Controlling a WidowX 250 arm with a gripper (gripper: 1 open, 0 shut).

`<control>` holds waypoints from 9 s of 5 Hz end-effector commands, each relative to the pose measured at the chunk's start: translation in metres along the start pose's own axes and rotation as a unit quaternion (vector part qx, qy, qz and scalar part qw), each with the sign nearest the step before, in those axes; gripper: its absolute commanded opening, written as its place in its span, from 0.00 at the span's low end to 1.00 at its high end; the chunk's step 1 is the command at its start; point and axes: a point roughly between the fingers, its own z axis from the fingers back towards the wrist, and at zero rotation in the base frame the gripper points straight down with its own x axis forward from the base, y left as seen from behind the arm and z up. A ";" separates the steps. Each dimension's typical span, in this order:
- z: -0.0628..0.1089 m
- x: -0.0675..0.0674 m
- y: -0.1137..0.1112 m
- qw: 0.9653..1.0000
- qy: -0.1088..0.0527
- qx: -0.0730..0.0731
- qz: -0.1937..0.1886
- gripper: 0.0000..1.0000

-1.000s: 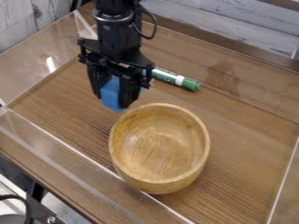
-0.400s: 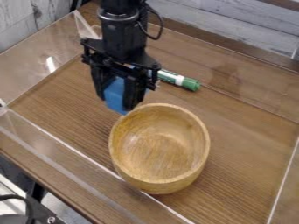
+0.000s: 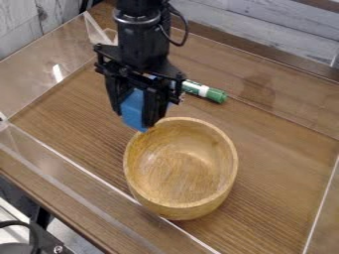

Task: Put the blue block in the brown bowl

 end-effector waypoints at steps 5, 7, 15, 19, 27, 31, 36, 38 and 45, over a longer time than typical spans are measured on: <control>0.011 -0.002 -0.013 1.000 -0.020 -0.008 -0.006 0.00; 0.011 -0.003 -0.015 1.000 -0.020 -0.010 -0.009 0.00; 0.010 -0.008 -0.028 0.999 -0.017 -0.018 -0.028 0.00; 0.008 -0.012 -0.038 0.999 -0.022 -0.023 -0.034 0.00; 0.006 -0.016 -0.052 0.998 -0.031 -0.042 -0.028 0.00; 0.003 -0.019 -0.056 0.998 -0.034 -0.052 -0.027 0.00; 0.006 -0.022 -0.060 0.997 -0.035 -0.060 -0.030 0.00; 0.002 -0.024 -0.062 0.997 -0.033 -0.060 -0.033 0.00; -0.016 -0.024 -0.067 0.998 -0.021 -0.050 -0.040 0.00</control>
